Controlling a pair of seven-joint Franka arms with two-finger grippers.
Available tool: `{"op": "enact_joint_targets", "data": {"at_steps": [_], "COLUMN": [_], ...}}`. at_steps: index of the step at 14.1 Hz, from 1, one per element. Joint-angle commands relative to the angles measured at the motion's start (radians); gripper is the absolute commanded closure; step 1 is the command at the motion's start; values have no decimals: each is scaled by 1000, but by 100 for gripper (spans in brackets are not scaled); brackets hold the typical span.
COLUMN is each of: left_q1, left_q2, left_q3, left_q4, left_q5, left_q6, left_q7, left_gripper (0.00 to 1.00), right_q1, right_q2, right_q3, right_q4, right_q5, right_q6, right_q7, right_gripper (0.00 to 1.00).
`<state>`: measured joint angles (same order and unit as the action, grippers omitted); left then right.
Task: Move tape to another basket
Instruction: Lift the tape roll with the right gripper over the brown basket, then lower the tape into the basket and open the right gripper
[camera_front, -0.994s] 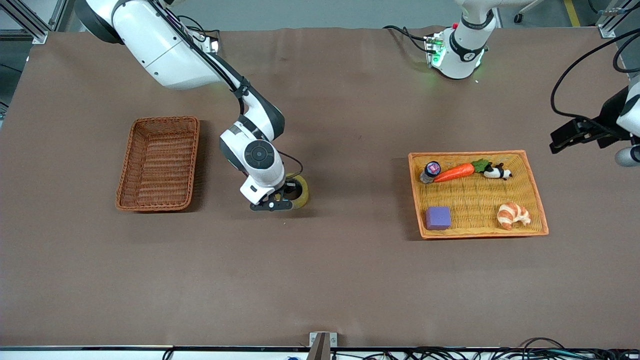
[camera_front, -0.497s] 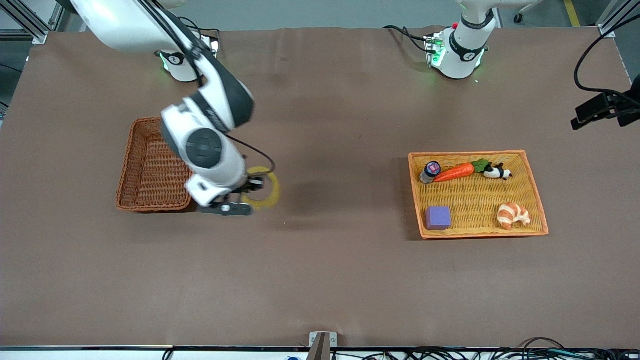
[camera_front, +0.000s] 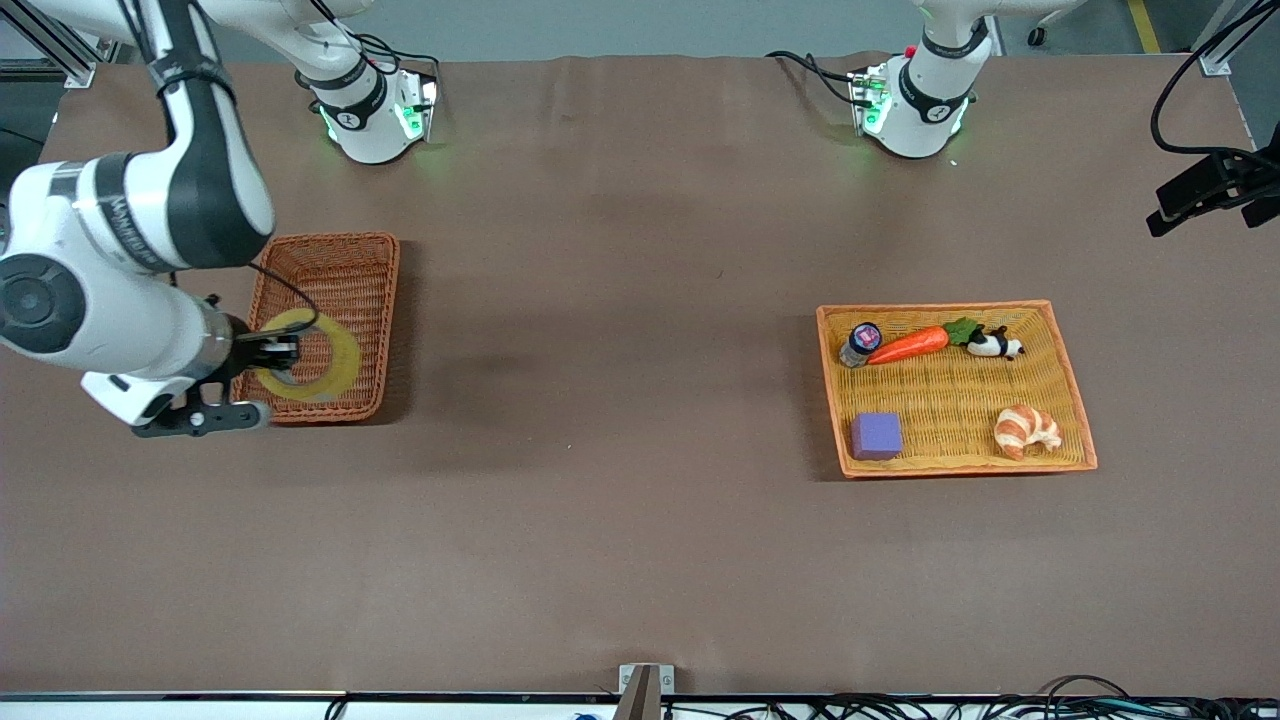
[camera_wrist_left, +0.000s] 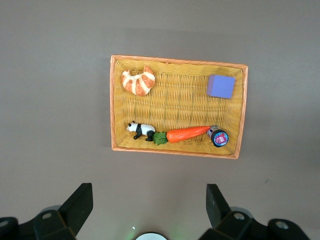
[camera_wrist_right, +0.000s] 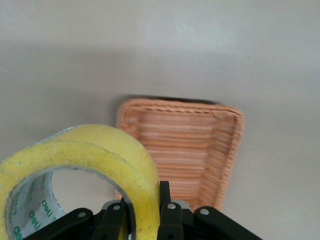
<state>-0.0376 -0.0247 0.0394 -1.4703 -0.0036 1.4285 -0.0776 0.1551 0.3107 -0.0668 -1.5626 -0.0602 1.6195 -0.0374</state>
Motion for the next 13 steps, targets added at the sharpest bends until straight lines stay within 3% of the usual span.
{"op": "enact_joint_targets", "data": {"at_steps": [1, 4, 7, 13], "left_q1": [-8, -13, -16, -15], "left_q2": [-21, 2, 9, 12], "left_q3": [-1, -7, -10, -24], "left_q4": [-22, -15, -13, -15], "left_q5": [11, 20, 22, 24], "left_q6": [4, 29, 41, 41], "left_q7": [1, 9, 12, 12], "left_gripper": [0, 0, 0, 0], "right_q1": [8, 8, 3, 1], "right_q2": [-106, -206, -254, -242], "right_q3": [-65, -151, -171, -186], "right_q4": [-192, -469, -702, -934], "right_q5": [20, 20, 20, 20], "right_q6": [86, 338, 569, 883], "right_q7": [-125, -257, -294, -337], "right_gripper": [100, 100, 100, 99]}}
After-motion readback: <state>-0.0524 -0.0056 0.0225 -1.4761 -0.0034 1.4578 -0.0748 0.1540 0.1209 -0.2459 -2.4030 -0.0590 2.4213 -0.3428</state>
